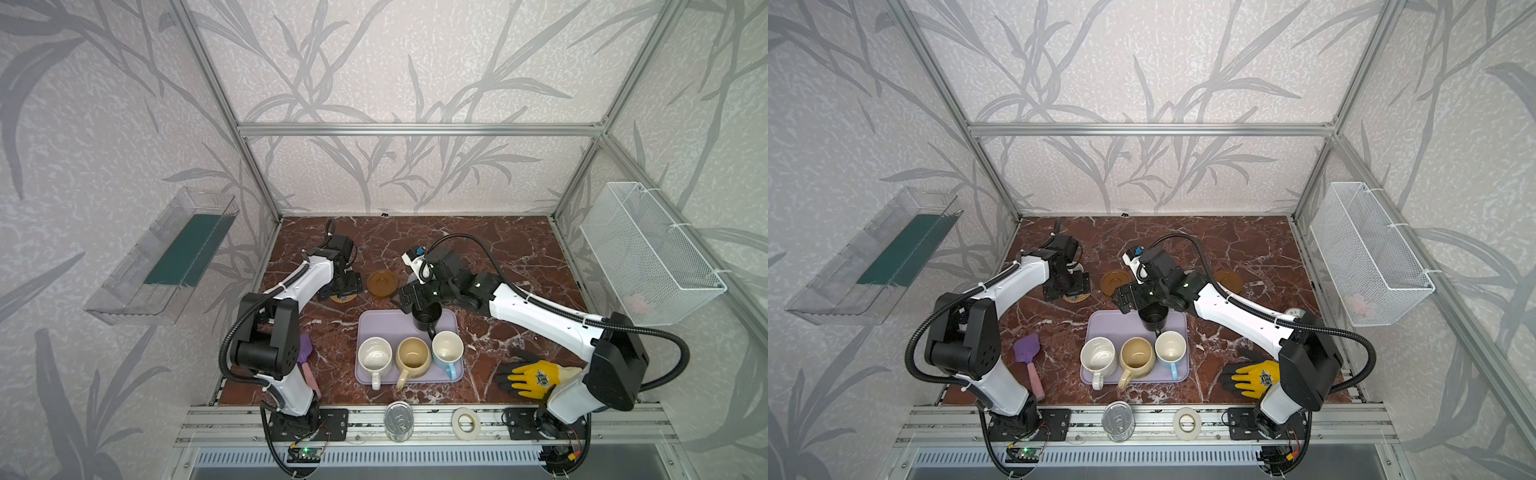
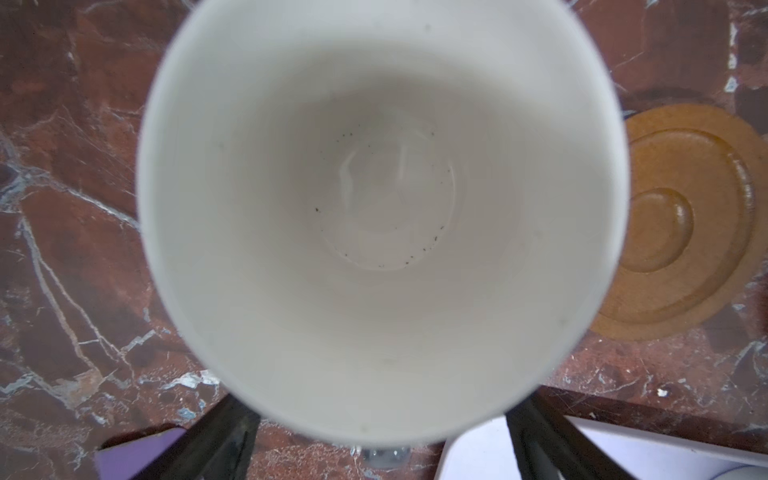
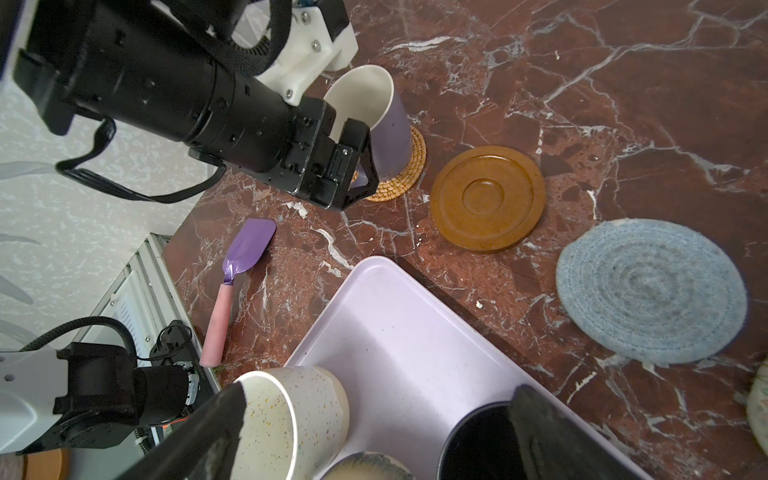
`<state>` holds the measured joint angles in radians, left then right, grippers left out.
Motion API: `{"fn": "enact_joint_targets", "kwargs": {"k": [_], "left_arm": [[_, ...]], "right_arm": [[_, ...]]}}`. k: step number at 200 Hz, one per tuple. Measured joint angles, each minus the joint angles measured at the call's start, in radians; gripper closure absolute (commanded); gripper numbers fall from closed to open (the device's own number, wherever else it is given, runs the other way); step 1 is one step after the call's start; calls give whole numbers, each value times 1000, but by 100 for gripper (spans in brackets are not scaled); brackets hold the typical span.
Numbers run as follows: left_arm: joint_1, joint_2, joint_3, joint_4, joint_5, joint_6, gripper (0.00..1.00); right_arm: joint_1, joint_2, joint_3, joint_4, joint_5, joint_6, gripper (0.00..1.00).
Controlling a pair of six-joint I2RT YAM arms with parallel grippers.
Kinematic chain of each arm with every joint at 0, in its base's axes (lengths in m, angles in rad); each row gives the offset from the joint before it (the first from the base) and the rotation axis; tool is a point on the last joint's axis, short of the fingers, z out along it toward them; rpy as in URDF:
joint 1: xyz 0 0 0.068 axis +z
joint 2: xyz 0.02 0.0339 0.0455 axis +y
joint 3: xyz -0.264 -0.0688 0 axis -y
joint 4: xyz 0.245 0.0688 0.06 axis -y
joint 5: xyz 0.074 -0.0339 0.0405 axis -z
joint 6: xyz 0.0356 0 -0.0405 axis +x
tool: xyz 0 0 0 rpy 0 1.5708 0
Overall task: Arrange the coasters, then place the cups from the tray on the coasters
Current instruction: 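Lower lavender mug onto woven rattan coaster with left gripper, then open left gripper and raise it off the lavender mug, then move right gripper over black mug on tray while left gripper withdraws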
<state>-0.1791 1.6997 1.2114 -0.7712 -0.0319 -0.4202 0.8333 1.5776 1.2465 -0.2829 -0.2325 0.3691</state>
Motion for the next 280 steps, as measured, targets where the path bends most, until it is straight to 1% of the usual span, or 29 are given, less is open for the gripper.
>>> {"fn": "enact_joint_targets", "kwargs": {"k": [48, 80, 111, 145, 172, 191, 224, 248, 280], "left_arm": [[5, -10, 0, -1, 0, 0, 6], [5, -28, 2, -4, 0, 0, 1], [5, -47, 29, -18, -1, -3, 1], [6, -113, 76, -58, -1, -10, 1], [6, -202, 116, -71, 17, -15, 1], [6, -287, 111, -54, 74, -27, 1], [6, -438, 49, 23, 245, -72, 1], [5, -502, -8, 77, 375, -116, 1], [3, -567, -118, 181, 544, -195, 1]], "right_arm": [[0, 0, 2, -7, 2, 0, 1], [0, 0, 16, -21, 14, -2, 1], [0, -1, 19, -38, 33, -15, 1], [0, -21, 19, -84, 80, -40, 1], [0, -74, 16, -122, 120, -52, 1], [0, -125, 1, -140, 139, -52, 1], [0, -198, -44, -175, 167, -48, 1], [0, -229, -94, -200, 176, -44, 1], [0, -232, -142, -227, 179, -24, 1]]}}
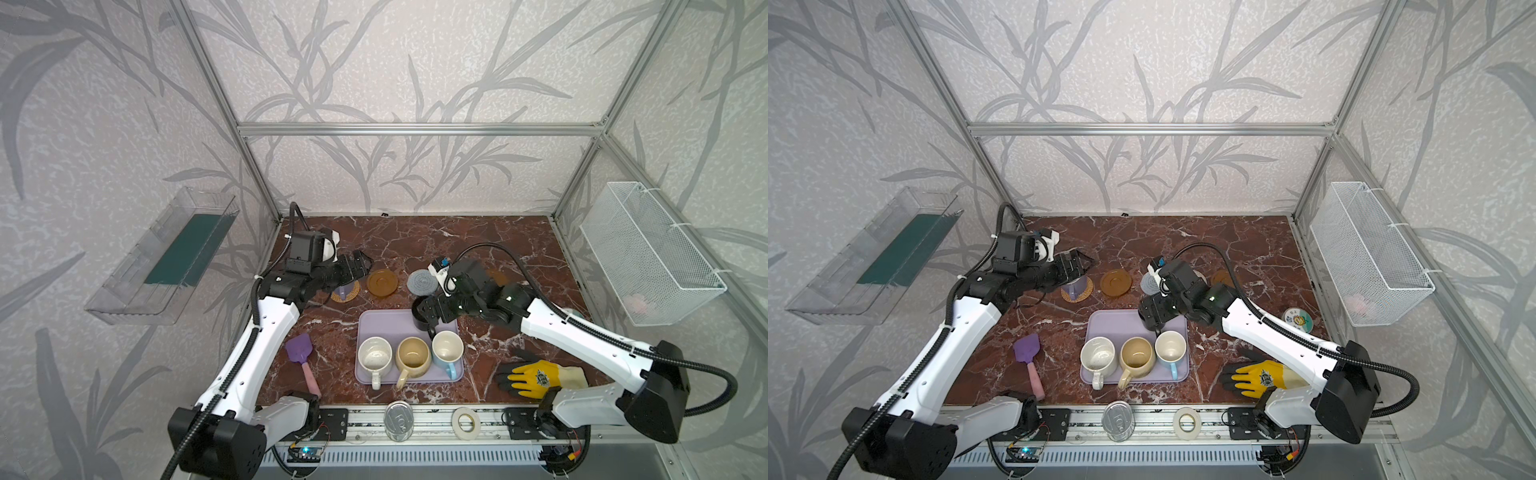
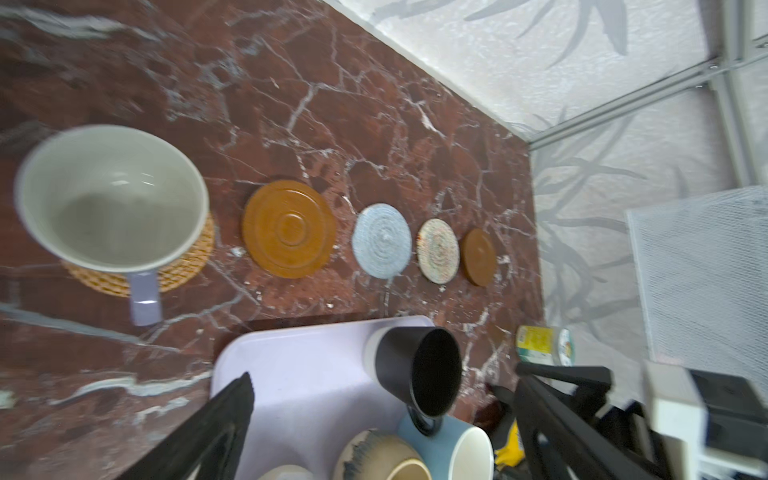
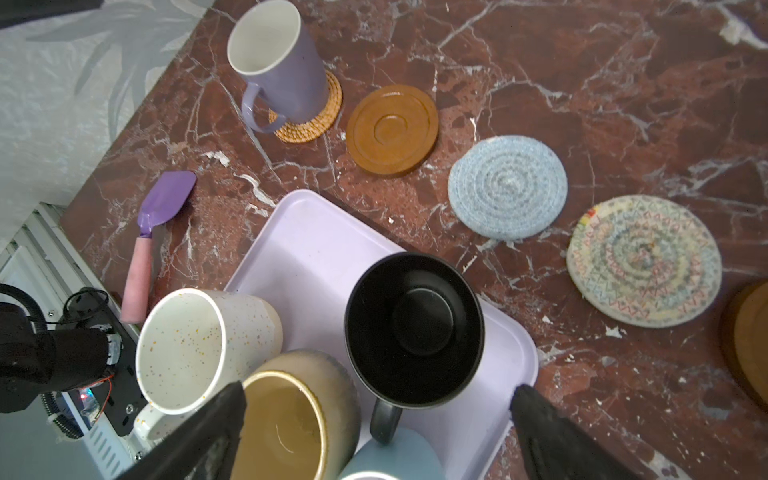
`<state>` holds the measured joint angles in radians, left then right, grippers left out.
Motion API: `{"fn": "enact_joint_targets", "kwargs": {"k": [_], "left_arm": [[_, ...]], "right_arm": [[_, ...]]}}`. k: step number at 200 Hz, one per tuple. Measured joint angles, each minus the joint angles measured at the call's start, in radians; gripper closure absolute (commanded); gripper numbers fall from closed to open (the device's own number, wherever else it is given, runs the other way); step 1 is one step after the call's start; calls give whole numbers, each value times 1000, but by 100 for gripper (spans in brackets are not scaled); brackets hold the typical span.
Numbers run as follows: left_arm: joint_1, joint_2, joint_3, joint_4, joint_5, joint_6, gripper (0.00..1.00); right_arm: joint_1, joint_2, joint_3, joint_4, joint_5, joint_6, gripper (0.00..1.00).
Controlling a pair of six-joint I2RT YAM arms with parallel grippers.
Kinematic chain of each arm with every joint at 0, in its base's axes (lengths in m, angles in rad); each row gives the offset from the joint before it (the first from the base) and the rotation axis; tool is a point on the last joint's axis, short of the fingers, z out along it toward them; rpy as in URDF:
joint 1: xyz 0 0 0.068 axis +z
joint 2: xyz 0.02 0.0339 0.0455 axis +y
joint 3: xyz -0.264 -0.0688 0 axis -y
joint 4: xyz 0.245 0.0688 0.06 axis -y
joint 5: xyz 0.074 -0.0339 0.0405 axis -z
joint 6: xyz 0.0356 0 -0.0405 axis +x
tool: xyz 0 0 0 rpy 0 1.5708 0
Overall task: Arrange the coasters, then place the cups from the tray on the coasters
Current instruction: 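Move right gripper over black mug on tray while left gripper withdraws, then lower right gripper onto black mug rim and close on it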
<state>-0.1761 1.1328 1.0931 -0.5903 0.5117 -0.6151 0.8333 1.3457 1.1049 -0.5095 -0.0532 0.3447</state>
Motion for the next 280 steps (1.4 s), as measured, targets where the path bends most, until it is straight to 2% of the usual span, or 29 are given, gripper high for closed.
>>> {"fn": "enact_joint_targets", "kwargs": {"k": [23, 43, 115, 159, 280], "left_arm": [[-18, -32, -75, 72, 86, -60, 1], [-50, -37, -108, 108, 116, -87, 1], [-164, -50, -201, 161, 108, -131, 1], [-183, -39, -240, 195, 91, -156, 1], [-184, 26, -271, 229, 66, -167, 1]], "right_arm": [[0, 0, -14, -8, -1, 22, 1], [0, 0, -27, -12, 0, 39, 1], [47, 0, -69, -53, 65, 77, 1], [76, 66, -68, -53, 97, 82, 5], [108, 190, -46, -48, 185, 75, 33]]}}
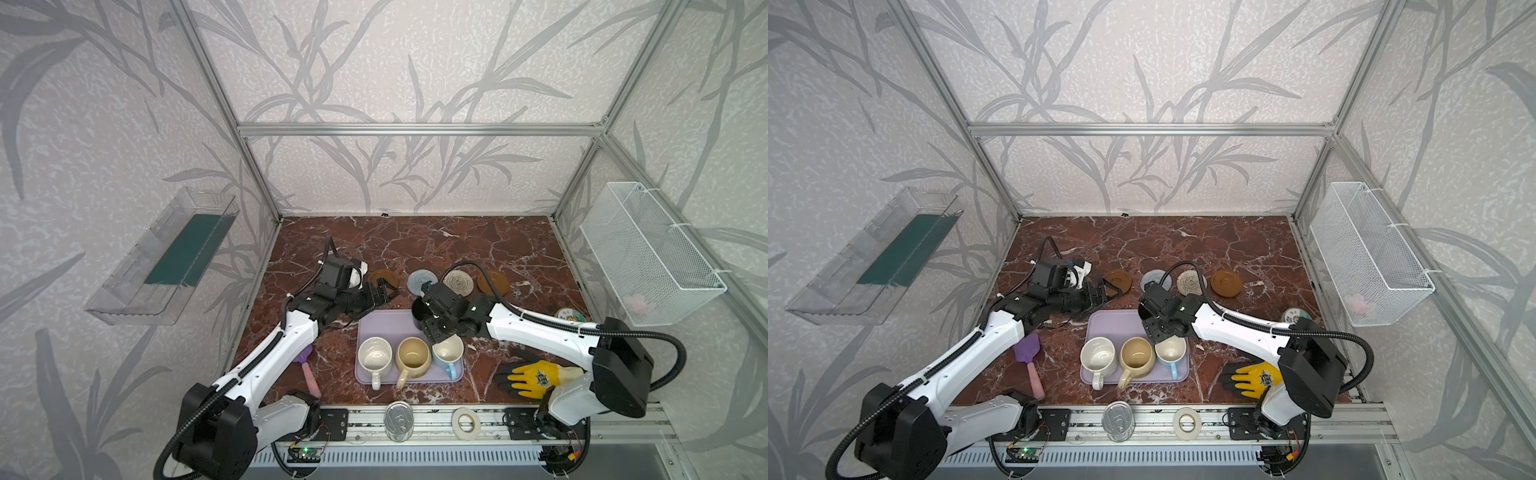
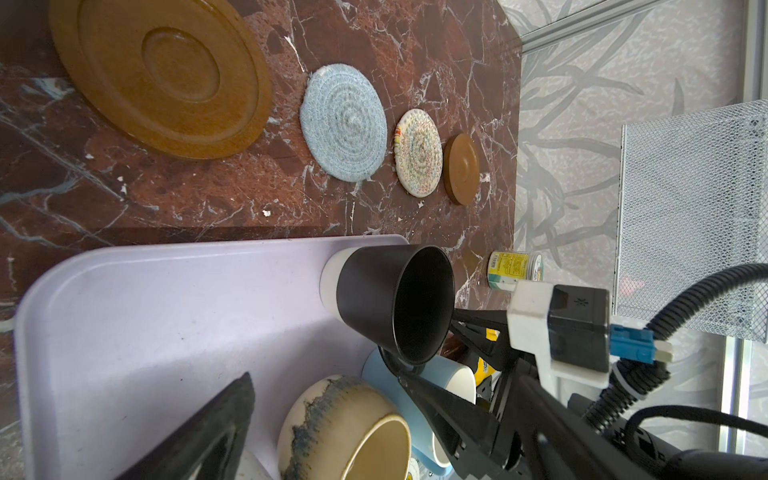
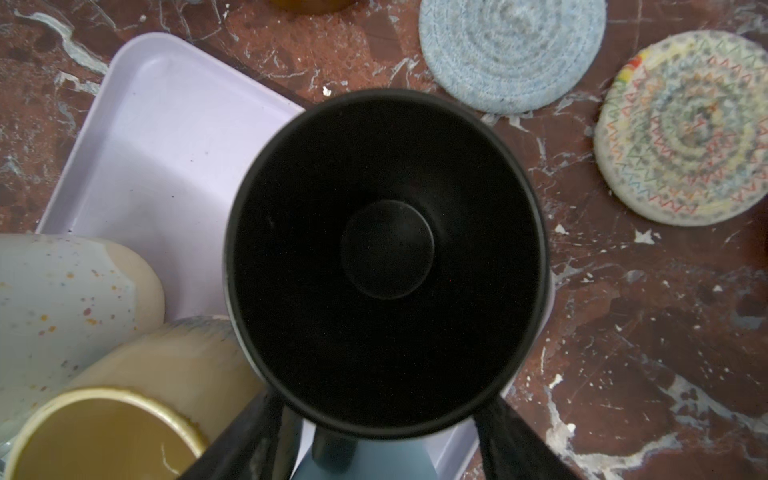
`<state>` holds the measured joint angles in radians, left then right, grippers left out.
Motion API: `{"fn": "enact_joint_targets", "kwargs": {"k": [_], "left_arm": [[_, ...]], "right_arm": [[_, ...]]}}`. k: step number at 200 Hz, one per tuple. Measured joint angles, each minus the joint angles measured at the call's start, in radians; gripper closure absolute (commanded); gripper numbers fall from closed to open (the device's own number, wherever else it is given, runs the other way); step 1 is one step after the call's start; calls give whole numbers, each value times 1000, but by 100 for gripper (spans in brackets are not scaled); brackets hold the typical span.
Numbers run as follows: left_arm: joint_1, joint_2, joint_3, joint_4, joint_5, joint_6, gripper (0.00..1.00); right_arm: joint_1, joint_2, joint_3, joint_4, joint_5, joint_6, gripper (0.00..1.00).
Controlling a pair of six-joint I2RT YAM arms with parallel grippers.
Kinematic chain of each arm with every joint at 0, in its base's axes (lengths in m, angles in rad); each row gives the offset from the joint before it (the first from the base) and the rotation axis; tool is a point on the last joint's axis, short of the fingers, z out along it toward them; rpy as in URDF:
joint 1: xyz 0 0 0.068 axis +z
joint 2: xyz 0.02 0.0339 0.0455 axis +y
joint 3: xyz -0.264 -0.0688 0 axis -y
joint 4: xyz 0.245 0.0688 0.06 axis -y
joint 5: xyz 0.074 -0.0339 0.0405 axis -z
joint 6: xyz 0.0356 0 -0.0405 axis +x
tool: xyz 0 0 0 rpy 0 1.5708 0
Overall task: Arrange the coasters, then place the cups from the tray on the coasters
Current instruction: 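Lower right gripper onto black mug rim and close on it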
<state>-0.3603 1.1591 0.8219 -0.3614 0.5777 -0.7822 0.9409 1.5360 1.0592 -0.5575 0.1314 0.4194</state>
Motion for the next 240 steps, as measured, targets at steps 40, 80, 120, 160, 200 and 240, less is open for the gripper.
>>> {"fn": "enact_joint_targets", "kwargs": {"k": [40, 80, 120, 160, 200, 240], "left_arm": [[0, 2, 0, 10, 0, -7, 1], [-1, -2, -1, 15, -15, -23, 2], [-1, -13, -3, 18, -35, -27, 2], [-1, -13, -4, 18, -38, -31, 2], [-1, -13, -4, 18, -40, -31, 2], [-1, -13, -4, 18, -53, -31, 2]], "right_arm": [[0, 1, -4, 16, 13, 1, 39], [1, 14, -10, 30, 18, 3, 50], [1, 23, -11, 43, 18, 7, 59], [1, 23, -15, 56, 20, 7, 62], [1, 23, -31, 77, 19, 6, 67], [1, 23, -35, 82, 17, 0, 73]]}}
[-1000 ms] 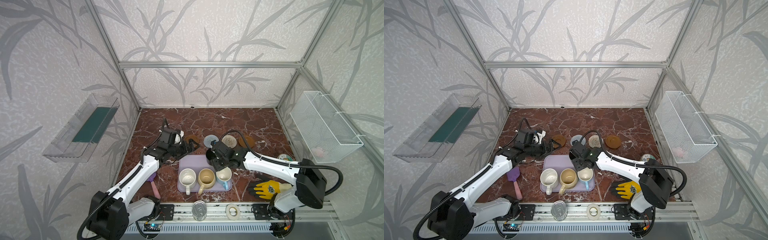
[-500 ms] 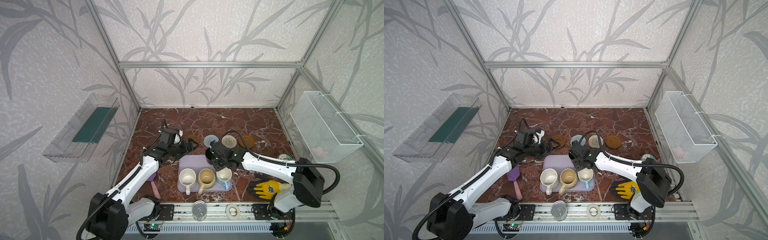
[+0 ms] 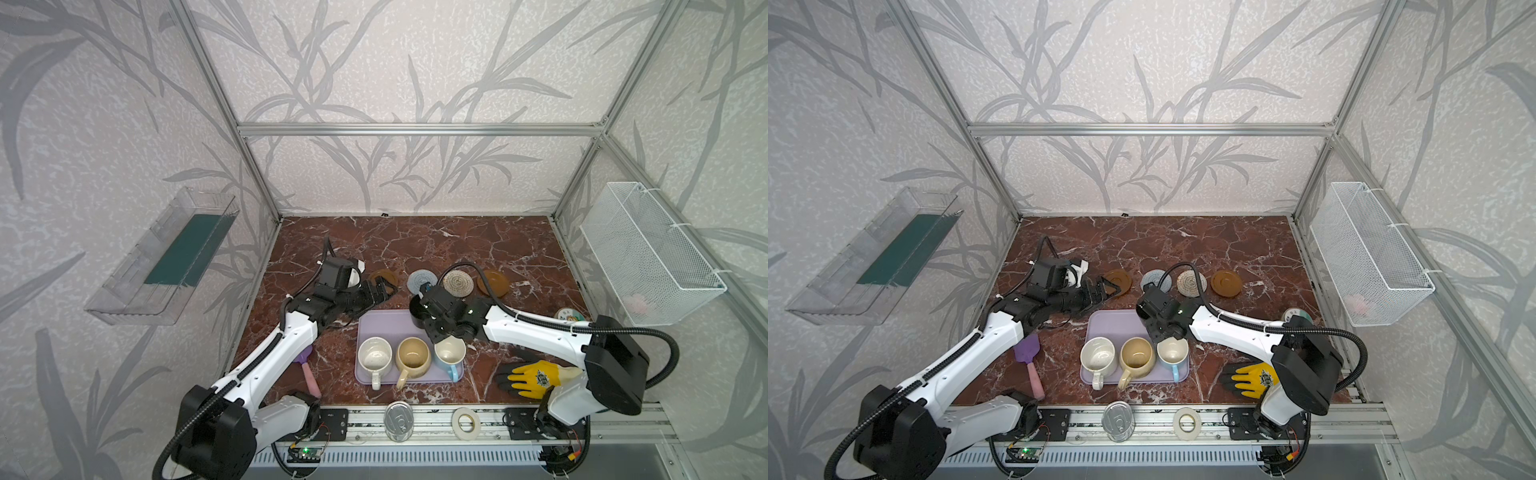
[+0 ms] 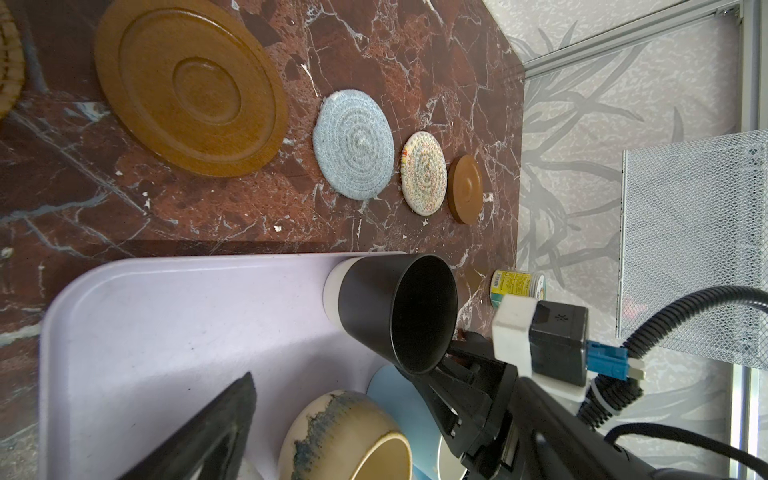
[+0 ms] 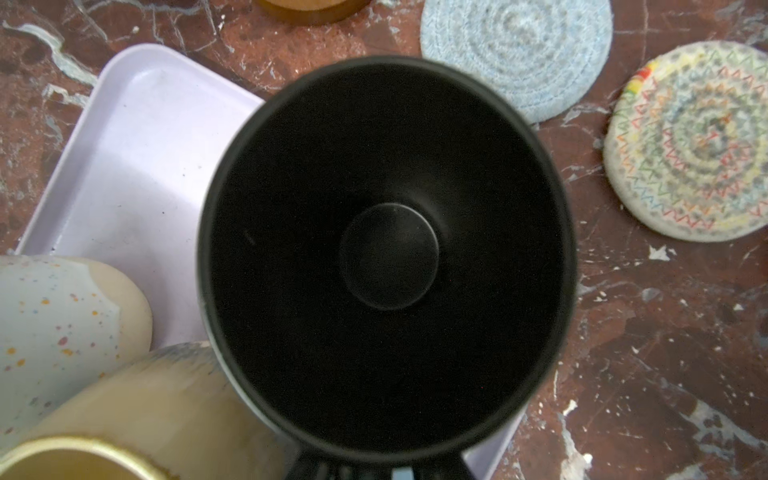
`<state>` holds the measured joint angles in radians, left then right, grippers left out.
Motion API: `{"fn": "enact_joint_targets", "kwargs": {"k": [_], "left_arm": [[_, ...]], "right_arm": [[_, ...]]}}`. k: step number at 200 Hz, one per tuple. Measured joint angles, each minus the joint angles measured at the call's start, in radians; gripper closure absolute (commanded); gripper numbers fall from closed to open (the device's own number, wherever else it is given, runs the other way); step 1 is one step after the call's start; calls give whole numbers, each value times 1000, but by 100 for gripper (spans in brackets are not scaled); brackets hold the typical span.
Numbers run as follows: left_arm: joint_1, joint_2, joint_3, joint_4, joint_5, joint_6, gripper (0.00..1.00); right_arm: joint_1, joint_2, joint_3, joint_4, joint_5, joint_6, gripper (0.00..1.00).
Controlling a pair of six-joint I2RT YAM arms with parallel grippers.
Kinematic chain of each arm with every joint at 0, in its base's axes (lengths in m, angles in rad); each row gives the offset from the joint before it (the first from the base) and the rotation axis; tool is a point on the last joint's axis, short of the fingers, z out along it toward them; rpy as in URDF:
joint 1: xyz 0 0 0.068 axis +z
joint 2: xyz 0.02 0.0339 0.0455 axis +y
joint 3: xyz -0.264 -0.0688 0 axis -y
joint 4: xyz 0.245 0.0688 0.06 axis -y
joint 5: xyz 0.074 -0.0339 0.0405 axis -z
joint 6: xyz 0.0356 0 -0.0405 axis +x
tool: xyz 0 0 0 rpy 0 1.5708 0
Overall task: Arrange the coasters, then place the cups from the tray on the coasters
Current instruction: 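Lower right gripper onto black mug rim and close on it, then lift black mug with right gripper and carry it toward wooden coaster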
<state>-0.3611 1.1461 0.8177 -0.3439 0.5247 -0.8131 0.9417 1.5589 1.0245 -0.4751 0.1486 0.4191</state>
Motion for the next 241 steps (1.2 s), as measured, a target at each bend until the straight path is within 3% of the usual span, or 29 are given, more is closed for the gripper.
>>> {"fn": "enact_joint_targets", "kwargs": {"k": [88, 241], "left_arm": [[0, 10, 0, 0, -1, 0, 3], [0, 10, 0, 0, -4, -13, 3]], "right_arm": [[1, -3, -2, 7, -3, -12, 87], [1, -103, -16, 0, 4, -22, 95]]}}
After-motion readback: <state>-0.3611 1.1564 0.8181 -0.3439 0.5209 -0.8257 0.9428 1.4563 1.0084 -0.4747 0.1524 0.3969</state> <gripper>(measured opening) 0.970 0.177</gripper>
